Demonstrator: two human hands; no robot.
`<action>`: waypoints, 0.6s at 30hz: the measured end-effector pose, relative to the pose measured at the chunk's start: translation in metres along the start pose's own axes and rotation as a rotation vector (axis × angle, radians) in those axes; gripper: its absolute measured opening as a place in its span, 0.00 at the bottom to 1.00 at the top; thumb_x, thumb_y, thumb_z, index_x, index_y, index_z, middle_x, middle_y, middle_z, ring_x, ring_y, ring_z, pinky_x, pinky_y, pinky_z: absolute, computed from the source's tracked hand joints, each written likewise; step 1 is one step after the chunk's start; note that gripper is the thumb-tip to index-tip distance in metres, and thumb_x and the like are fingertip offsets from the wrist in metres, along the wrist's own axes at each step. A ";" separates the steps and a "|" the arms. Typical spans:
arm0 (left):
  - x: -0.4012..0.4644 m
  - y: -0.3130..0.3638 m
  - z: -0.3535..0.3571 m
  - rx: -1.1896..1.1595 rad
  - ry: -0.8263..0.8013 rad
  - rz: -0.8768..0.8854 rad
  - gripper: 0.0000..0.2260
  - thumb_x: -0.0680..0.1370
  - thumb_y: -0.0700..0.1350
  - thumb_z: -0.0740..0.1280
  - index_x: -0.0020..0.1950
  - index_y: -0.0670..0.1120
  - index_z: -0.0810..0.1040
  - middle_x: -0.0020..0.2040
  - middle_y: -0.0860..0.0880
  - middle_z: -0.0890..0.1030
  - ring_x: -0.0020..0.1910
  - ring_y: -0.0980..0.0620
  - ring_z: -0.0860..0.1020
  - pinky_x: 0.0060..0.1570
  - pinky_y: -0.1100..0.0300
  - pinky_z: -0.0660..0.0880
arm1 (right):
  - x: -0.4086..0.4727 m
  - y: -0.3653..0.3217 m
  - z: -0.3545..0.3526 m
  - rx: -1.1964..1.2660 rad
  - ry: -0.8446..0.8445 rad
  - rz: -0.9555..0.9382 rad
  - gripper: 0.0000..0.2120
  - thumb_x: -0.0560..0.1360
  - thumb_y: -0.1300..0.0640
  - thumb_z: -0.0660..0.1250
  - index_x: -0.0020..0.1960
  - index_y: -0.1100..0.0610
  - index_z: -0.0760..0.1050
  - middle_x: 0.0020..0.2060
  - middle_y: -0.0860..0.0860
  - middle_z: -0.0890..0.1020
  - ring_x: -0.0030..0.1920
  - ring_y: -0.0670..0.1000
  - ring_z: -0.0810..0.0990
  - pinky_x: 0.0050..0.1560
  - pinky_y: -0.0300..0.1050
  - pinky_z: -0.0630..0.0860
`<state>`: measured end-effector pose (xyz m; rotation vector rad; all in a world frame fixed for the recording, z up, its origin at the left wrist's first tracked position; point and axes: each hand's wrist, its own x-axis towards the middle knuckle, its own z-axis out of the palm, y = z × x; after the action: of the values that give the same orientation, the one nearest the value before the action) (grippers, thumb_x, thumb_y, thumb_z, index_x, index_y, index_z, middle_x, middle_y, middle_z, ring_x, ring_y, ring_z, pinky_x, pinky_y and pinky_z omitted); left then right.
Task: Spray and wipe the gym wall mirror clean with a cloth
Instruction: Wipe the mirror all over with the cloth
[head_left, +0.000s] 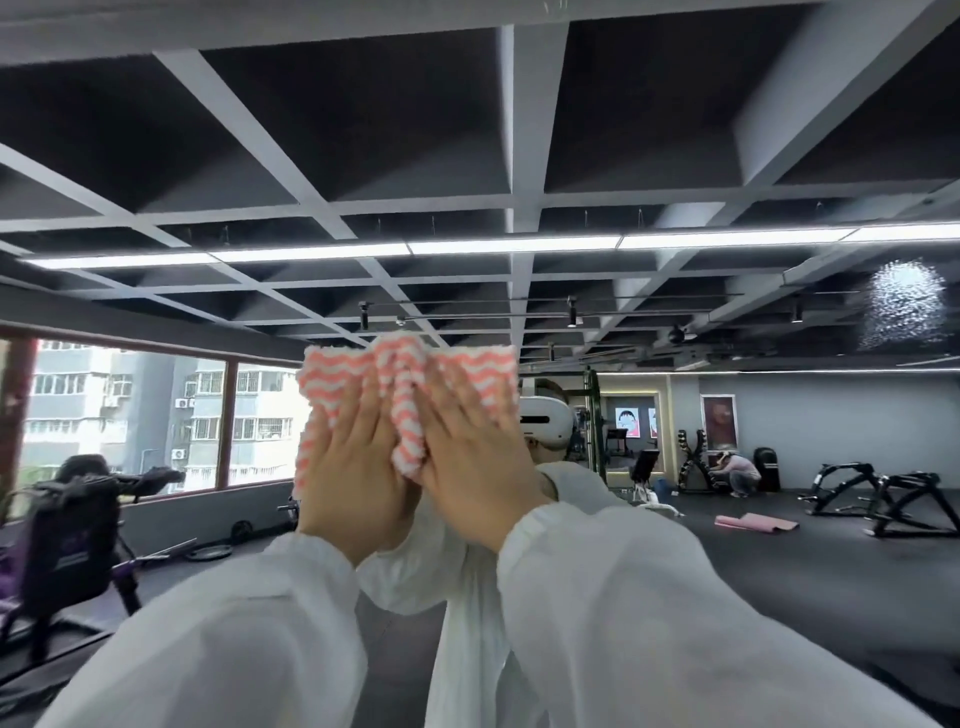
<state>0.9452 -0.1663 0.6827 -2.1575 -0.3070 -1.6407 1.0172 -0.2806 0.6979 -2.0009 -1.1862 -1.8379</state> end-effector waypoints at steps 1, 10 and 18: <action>-0.011 -0.001 -0.002 -0.009 -0.020 -0.015 0.31 0.70 0.52 0.54 0.70 0.38 0.62 0.66 0.34 0.72 0.65 0.33 0.70 0.58 0.36 0.63 | -0.008 -0.007 0.000 0.003 -0.038 -0.036 0.30 0.74 0.44 0.47 0.69 0.55 0.71 0.70 0.51 0.70 0.72 0.53 0.65 0.72 0.62 0.56; -0.089 0.014 -0.024 -0.094 -0.472 -0.052 0.29 0.71 0.49 0.55 0.68 0.36 0.69 0.68 0.37 0.71 0.69 0.38 0.66 0.60 0.36 0.67 | -0.073 0.008 -0.009 0.046 -0.265 -0.386 0.36 0.59 0.45 0.74 0.65 0.57 0.76 0.65 0.53 0.76 0.68 0.54 0.72 0.67 0.60 0.67; -0.059 0.065 -0.067 -0.848 -0.419 -0.438 0.34 0.75 0.50 0.69 0.77 0.49 0.55 0.69 0.50 0.69 0.69 0.49 0.68 0.66 0.52 0.68 | -0.041 0.008 -0.082 0.240 -0.147 -0.172 0.15 0.76 0.58 0.56 0.54 0.52 0.80 0.52 0.48 0.82 0.54 0.52 0.80 0.62 0.51 0.71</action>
<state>0.8969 -0.2502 0.6288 -3.2827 -0.2326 -1.7133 0.9635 -0.3539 0.6821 -1.9790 -1.5824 -1.5502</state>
